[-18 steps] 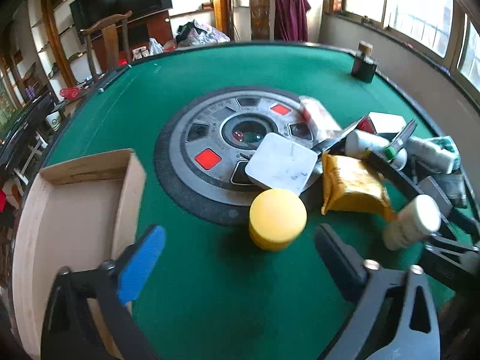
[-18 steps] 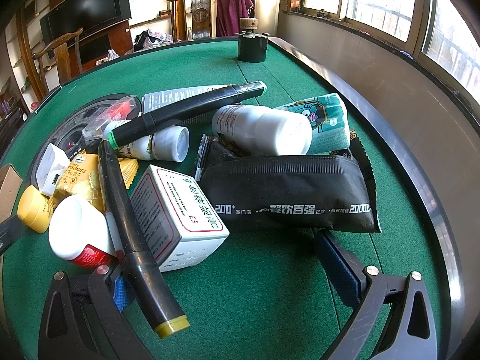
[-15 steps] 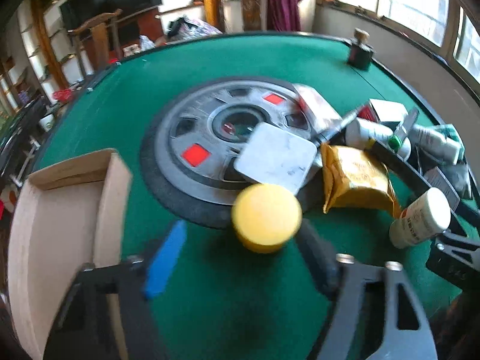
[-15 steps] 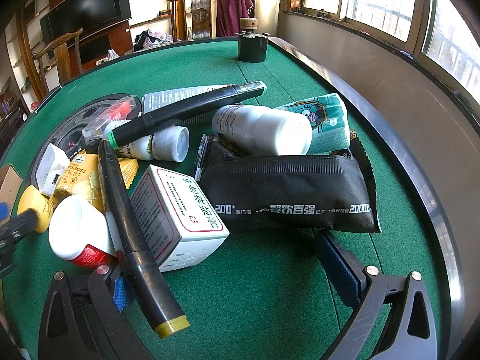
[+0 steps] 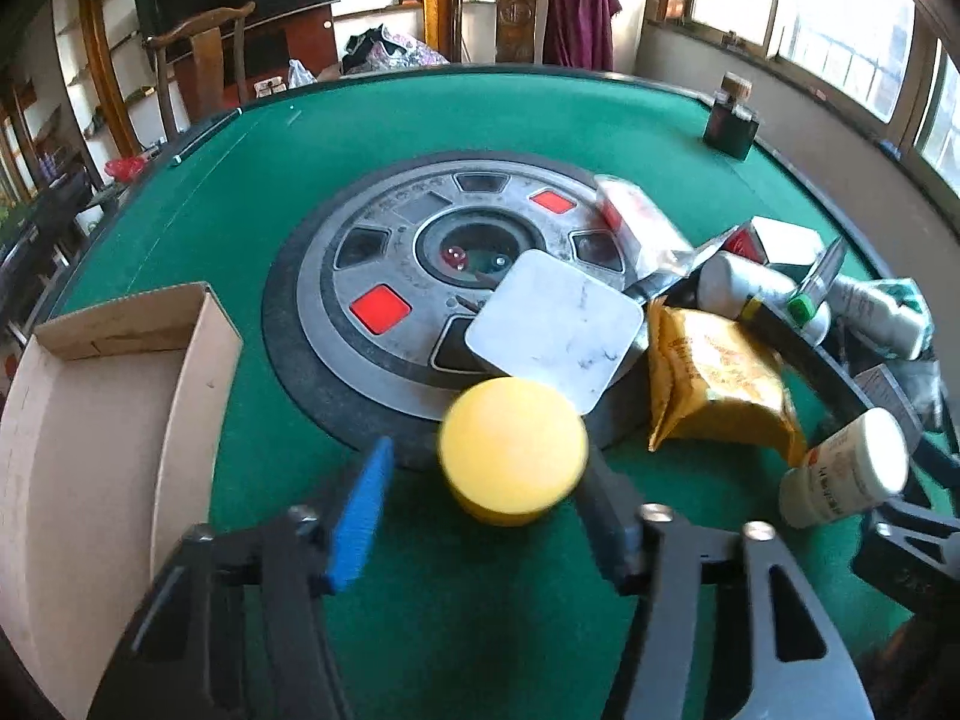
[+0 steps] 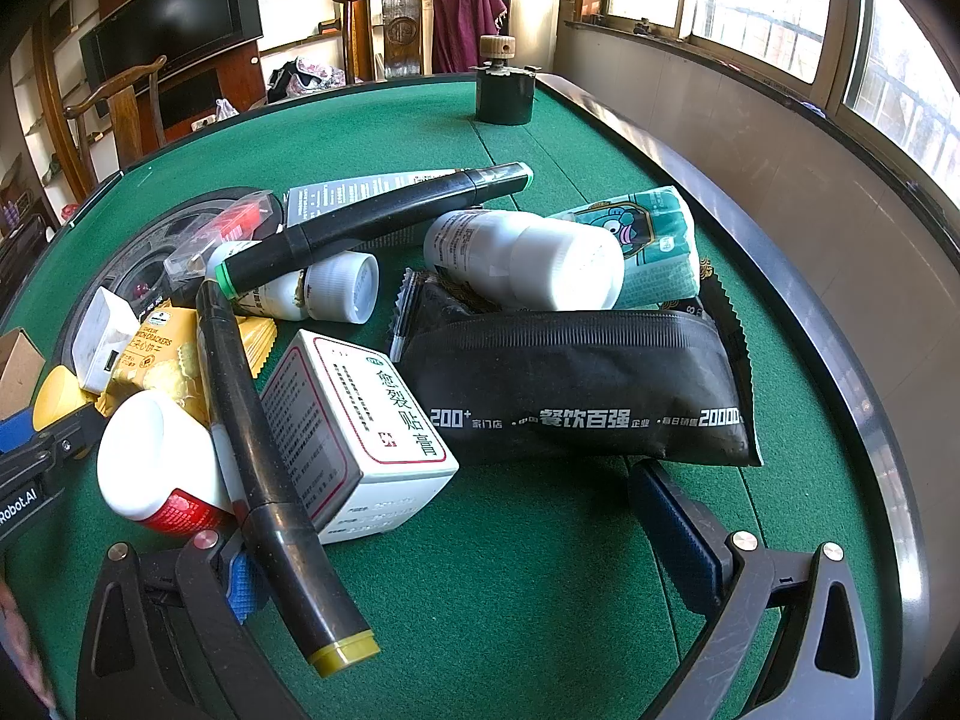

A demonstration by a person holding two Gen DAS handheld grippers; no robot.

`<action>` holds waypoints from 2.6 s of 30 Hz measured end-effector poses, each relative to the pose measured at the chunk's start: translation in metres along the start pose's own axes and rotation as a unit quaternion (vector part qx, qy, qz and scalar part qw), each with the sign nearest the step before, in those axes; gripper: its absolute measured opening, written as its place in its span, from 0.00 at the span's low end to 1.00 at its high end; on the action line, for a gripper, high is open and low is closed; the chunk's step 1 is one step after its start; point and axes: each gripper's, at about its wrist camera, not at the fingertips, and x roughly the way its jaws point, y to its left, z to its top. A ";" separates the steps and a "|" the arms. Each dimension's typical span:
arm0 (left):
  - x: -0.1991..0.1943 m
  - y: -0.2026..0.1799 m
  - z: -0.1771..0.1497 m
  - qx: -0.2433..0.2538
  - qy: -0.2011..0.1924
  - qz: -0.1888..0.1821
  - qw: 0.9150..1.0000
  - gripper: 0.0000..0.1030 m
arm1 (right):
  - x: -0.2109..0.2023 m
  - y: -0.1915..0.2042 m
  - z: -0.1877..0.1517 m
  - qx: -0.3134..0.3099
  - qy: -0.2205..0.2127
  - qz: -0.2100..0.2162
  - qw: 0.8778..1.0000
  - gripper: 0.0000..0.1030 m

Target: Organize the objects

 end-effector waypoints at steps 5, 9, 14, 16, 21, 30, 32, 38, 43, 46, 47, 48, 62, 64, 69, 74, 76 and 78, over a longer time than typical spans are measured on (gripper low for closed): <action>-0.030 0.007 -0.013 -0.018 -0.018 -0.030 0.999 0.38 | 0.001 0.000 0.001 0.000 0.000 0.000 1.000 1.00; -0.069 0.007 -0.033 -0.027 -0.038 -0.061 0.997 0.38 | 0.002 0.000 0.001 -0.001 0.000 0.000 1.000 1.00; -0.099 0.002 -0.062 -0.011 -0.058 -0.064 0.996 0.38 | -0.001 -0.002 0.002 -0.013 0.004 0.009 1.000 1.00; -0.102 0.004 -0.070 -0.012 -0.055 -0.071 0.996 0.38 | -0.002 -0.004 -0.001 -0.027 0.017 0.022 0.999 1.00; -0.109 0.017 -0.085 -0.024 -0.054 -0.094 0.994 0.38 | -0.017 -0.001 -0.022 -0.066 0.036 0.043 0.996 1.00; -0.116 0.023 -0.098 -0.028 -0.065 -0.115 0.991 0.38 | -0.049 -0.018 -0.037 -0.102 0.053 0.028 0.993 1.00; -0.117 0.024 -0.098 -0.028 -0.067 -0.112 0.991 0.38 | -0.080 -0.022 -0.033 -0.100 0.003 0.021 0.995 1.00; -0.120 0.024 -0.103 -0.035 -0.067 -0.123 0.990 0.38 | -0.129 0.032 -0.026 -0.159 -0.068 0.113 0.978 1.00; -0.132 0.031 -0.109 -0.030 -0.077 -0.114 0.990 0.38 | -0.094 0.091 -0.034 -0.233 -0.054 0.083 0.967 0.94; -0.139 0.037 -0.112 -0.031 -0.088 -0.106 0.990 0.38 | -0.075 0.096 -0.026 -0.219 -0.046 0.077 0.971 0.83; -0.140 0.039 -0.112 -0.032 -0.091 -0.105 0.990 0.38 | -0.069 0.094 -0.022 -0.208 -0.043 0.081 0.974 0.77; -0.140 0.040 -0.112 -0.033 -0.091 -0.106 0.990 0.38 | -0.066 0.091 -0.019 -0.198 -0.037 0.091 0.975 0.71; -0.130 0.041 -0.126 -0.014 -0.075 -0.104 0.992 0.63 | -0.057 0.066 -0.009 -0.104 -0.005 0.169 0.980 0.36; -0.128 0.039 -0.129 -0.002 -0.074 -0.101 0.992 0.66 | -0.061 0.062 -0.012 -0.098 -0.004 0.182 0.978 0.36; -0.126 0.020 -0.134 0.047 -0.077 -0.092 0.992 0.67 | -0.063 0.057 -0.018 -0.082 0.012 0.218 0.972 0.36; -0.110 -0.003 -0.128 0.083 -0.061 -0.080 0.991 0.67 | -0.060 0.056 -0.024 -0.075 0.024 0.234 0.969 0.36; -0.101 -0.008 -0.127 0.086 -0.049 -0.069 0.993 0.42 | -0.060 0.055 -0.026 -0.073 0.025 0.237 0.969 0.36; -0.096 -0.005 -0.126 0.075 -0.034 -0.077 0.994 0.39 | -0.062 0.056 -0.029 -0.077 0.022 0.234 0.969 0.36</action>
